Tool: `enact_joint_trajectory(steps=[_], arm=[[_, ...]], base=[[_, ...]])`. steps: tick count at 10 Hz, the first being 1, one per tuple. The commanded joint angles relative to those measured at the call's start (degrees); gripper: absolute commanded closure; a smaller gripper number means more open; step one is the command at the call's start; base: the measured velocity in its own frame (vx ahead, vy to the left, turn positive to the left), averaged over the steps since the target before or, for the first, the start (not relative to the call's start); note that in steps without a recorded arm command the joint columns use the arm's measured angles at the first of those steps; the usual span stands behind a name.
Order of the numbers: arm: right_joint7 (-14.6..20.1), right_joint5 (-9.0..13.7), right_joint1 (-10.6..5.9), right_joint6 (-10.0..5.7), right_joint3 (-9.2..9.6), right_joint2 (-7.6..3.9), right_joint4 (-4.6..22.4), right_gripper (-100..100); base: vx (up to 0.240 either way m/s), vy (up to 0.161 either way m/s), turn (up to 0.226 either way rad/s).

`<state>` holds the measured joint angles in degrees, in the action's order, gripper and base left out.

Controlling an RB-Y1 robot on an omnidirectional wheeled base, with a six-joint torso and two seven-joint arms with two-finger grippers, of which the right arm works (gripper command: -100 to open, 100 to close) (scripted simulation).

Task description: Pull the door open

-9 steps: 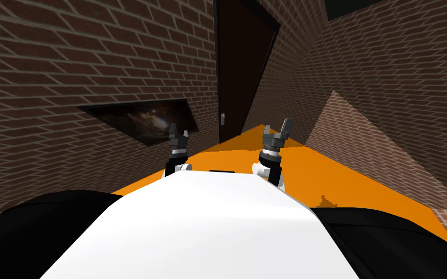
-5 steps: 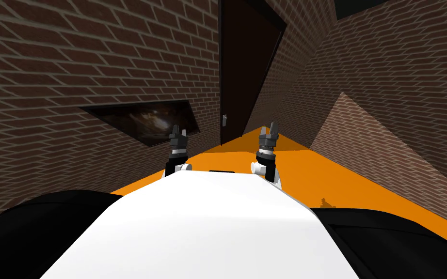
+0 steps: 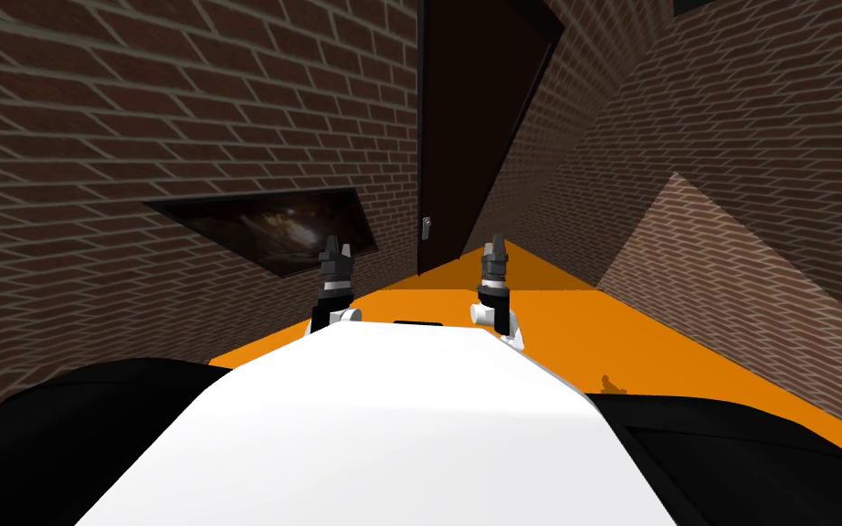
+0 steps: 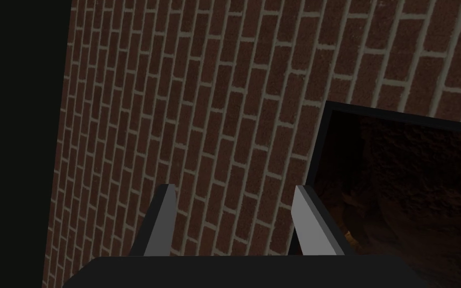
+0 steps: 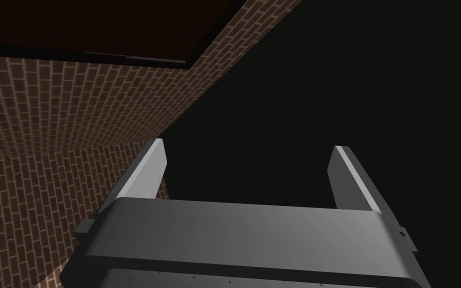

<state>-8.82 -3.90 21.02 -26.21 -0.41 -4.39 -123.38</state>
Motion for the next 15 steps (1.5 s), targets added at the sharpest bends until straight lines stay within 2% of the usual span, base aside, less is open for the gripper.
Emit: enact_joint_trajectory(steps=[1,9,15], arm=[[-1.5,-0.74,-1.17,-0.29,-0.05,-0.61,2.66,-100],[-9.29,-4.86,-6.61,-0.98,0.03,-3.84,15.02,-100],[-15.71,-8.25,-11.09,-1.54,0.09,-6.4,25.4,-100]], base=[[0.092,-0.013,0.064],[0.097,-0.011,0.078],[0.098,-0.015,0.087]])
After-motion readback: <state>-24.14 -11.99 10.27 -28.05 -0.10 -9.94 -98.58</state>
